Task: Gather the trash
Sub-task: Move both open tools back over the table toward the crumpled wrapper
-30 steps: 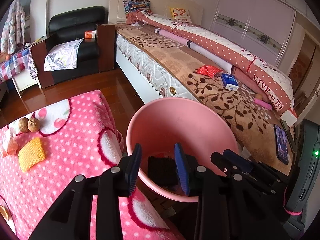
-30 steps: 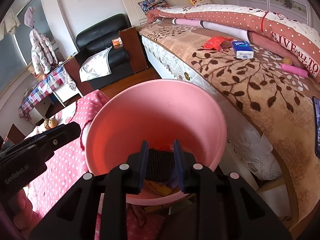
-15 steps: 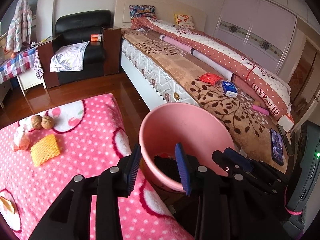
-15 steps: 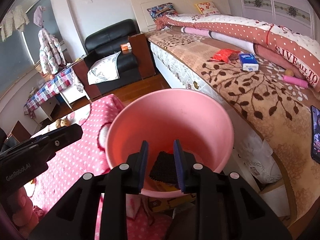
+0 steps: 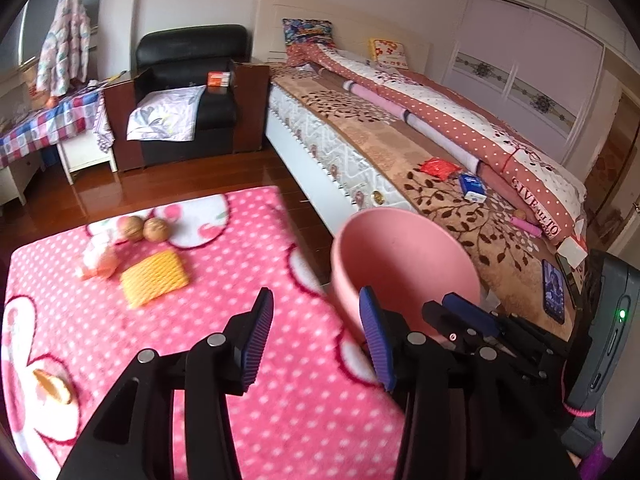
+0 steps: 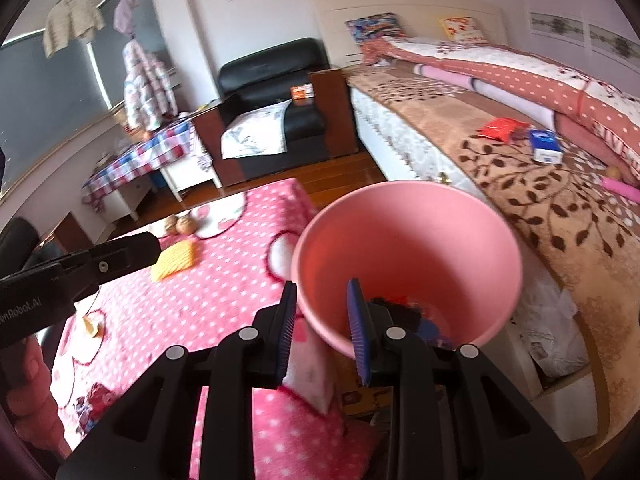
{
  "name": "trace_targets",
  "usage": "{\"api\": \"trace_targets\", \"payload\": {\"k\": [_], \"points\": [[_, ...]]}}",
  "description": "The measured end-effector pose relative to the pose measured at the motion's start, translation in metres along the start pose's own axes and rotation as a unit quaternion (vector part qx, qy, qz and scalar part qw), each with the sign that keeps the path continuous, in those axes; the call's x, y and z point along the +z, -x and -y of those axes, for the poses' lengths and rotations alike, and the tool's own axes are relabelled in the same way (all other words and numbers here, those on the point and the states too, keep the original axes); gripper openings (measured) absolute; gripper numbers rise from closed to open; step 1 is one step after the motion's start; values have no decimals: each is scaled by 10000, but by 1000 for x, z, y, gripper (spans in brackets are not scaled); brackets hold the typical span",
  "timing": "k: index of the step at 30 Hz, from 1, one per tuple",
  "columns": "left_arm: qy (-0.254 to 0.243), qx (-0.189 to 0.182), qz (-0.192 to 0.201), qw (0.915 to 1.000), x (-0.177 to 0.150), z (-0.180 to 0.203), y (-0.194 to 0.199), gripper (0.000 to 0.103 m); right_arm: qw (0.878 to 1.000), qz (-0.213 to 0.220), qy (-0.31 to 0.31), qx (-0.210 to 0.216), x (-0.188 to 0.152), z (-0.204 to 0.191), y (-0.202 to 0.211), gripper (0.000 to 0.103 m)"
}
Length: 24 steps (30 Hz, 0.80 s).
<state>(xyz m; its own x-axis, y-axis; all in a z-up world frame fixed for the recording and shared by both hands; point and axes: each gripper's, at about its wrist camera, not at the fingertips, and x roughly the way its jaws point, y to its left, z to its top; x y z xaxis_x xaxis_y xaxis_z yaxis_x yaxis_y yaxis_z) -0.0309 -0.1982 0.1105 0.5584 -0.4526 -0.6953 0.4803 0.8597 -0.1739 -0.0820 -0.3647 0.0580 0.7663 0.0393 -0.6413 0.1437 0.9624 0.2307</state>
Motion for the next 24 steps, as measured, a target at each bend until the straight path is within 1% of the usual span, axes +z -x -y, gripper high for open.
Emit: {"api": "trace_targets", "payload": {"k": [7, 9, 14, 18, 20, 21, 23, 24], "points": [[132, 382, 146, 9991, -22, -49, 43, 45, 9989, -131, 272, 362, -9, -29, -1, 26], [158, 440, 196, 9987, -27, -63, 55, 46, 9981, -179, 353, 472, -12, -36, -1, 26], [259, 848, 327, 9955, -48, -103, 89, 48, 9943, -340, 583, 825, -19, -56, -4, 26], [539, 1178, 338, 9910, -66, -134, 107, 48, 9863, -597, 770, 1330, -25, -75, -9, 26], [773, 1329, 312, 9876, -75, -151, 112, 48, 9782, -779, 920, 1692, -29, -88, -13, 26], [911, 1392, 293, 9856, -80, -160, 114, 48, 9754, -835, 970, 1793, -30, -93, -14, 26], [1091, 1464, 265, 9828, -90, -173, 117, 48, 9646, -1049, 1168, 2117, -35, -110, -17, 26], [1157, 1491, 251, 9817, -93, -178, 118, 48, 9612, -1119, 1224, 2203, -36, -115, -17, 26]]}}
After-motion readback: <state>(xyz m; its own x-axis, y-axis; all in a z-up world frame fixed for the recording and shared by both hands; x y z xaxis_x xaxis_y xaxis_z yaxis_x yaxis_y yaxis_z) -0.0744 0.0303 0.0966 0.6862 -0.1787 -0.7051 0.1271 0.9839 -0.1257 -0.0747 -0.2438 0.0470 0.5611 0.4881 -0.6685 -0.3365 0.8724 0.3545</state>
